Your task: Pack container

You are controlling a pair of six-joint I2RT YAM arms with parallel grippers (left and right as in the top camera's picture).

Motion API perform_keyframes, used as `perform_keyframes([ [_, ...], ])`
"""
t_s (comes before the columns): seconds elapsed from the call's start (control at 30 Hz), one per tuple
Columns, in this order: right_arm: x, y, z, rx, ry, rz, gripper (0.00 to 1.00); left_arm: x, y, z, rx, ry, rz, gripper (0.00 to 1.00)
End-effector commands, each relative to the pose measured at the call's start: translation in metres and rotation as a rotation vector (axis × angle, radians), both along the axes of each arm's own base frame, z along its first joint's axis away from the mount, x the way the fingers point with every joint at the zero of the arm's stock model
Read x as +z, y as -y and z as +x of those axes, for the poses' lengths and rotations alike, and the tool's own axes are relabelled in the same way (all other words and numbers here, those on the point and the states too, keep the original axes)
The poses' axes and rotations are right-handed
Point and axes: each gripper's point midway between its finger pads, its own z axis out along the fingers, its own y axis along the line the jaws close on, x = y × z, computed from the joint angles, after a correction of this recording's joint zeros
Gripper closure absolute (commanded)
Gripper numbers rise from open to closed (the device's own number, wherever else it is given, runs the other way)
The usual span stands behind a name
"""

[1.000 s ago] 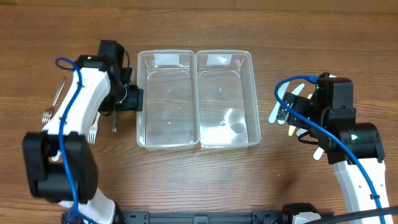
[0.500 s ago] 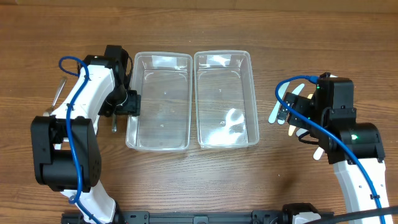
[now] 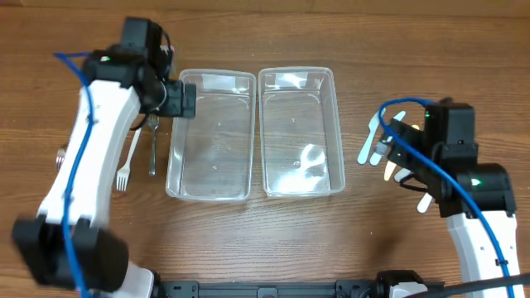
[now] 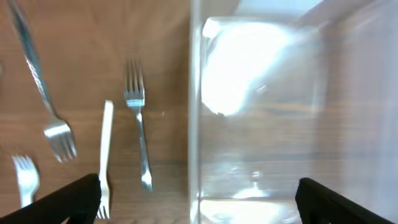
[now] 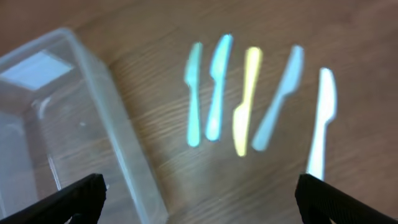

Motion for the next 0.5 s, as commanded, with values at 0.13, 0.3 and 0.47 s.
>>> perform_keyframes([
  [0.13,0.031,0.100,-0.001,-0.331,-0.071,0.038,0.00,0.115,0.001,-0.054,-0.025,0.276,-0.073,0.00],
  [0.3,-0.038,0.135,-0.004,-0.444,-0.285,0.142,0.00,0.139,-0.001,-0.070,-0.026,0.360,-0.079,0.00],
  [0.47,-0.097,0.141,0.000,-0.463,-0.407,0.217,0.00,0.140,-0.001,-0.074,-0.026,0.358,-0.079,0.00],
])
